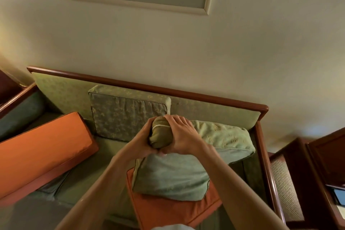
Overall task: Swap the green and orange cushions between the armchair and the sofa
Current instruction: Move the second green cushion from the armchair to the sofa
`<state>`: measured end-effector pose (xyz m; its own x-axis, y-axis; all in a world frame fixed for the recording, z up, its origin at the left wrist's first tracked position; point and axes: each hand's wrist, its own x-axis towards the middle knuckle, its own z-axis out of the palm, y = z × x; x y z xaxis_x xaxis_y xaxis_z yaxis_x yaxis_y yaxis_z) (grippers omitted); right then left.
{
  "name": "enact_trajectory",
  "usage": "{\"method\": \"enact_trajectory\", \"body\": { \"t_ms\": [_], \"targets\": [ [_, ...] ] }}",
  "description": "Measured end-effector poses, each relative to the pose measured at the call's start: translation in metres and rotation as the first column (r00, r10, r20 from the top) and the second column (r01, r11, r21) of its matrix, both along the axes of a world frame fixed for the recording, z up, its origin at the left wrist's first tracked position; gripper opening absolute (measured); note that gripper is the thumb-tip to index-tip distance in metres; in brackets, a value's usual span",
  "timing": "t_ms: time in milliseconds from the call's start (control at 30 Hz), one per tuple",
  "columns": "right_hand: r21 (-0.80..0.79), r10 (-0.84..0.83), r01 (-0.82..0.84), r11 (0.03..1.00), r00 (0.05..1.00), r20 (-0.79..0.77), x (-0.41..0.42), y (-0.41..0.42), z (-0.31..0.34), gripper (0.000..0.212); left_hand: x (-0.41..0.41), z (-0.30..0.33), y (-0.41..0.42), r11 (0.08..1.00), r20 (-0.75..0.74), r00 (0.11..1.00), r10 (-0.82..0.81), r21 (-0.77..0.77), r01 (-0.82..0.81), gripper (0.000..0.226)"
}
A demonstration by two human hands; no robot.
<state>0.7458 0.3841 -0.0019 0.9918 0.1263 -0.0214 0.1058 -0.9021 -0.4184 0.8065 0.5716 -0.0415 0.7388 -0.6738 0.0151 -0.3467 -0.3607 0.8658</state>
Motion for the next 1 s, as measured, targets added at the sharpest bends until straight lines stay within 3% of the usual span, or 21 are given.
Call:
{"method": "enact_trajectory", "body": {
  "t_ms": [200,367,500,567,633,767,833,1000],
  "targets": [
    [-0.086,-0.105,0.081,0.993,0.934,-0.341,-0.001,-0.071,0.012,0.127,0.017,-0.003,0.047,0.996,-0.179,0.983,0.048,-0.062,-0.06,0.111],
    [-0.158,-0.205,0.164,0.974,0.934,-0.294,-0.04,-0.105,-0.002,0.122,0.021,0.004,0.066,1.0,-0.317,0.948,0.019,-0.008,-0.023,0.119],
    [-0.123,-0.241,0.218,0.968,0.945,-0.222,-0.057,-0.106,-0.012,0.118,0.032,0.041,0.053,0.962,-0.365,0.93,-0.036,0.24,0.131,0.126],
    [-0.125,-0.266,0.245,0.961,0.945,-0.19,-0.067,-0.107,-0.016,0.115,0.029,0.065,0.034,0.883,-0.228,0.973,-0.029,0.451,0.131,0.143],
    [-0.138,-0.282,0.263,0.955,0.947,-0.154,-0.075,-0.104,-0.02,0.113,0.012,0.078,0.001,0.764,0.033,0.994,-0.103,0.643,0.058,0.15],
    [-0.16,-0.284,0.266,0.95,0.953,-0.1,-0.078,-0.093,-0.025,0.116,-0.048,0.053,-0.089,0.636,0.302,0.882,-0.362,0.772,-0.003,0.141],
    [-0.179,-0.284,0.267,0.947,0.956,-0.076,-0.082,-0.088,-0.027,0.118,-0.066,0.037,-0.116,0.633,0.406,0.818,-0.408,0.771,-0.067,0.131],
    [-0.163,-0.326,0.321,0.933,0.945,-0.005,-0.097,-0.092,-0.037,0.106,-0.072,0.019,-0.123,0.782,0.548,0.768,-0.33,0.614,-0.102,0.113]
  ]
}}
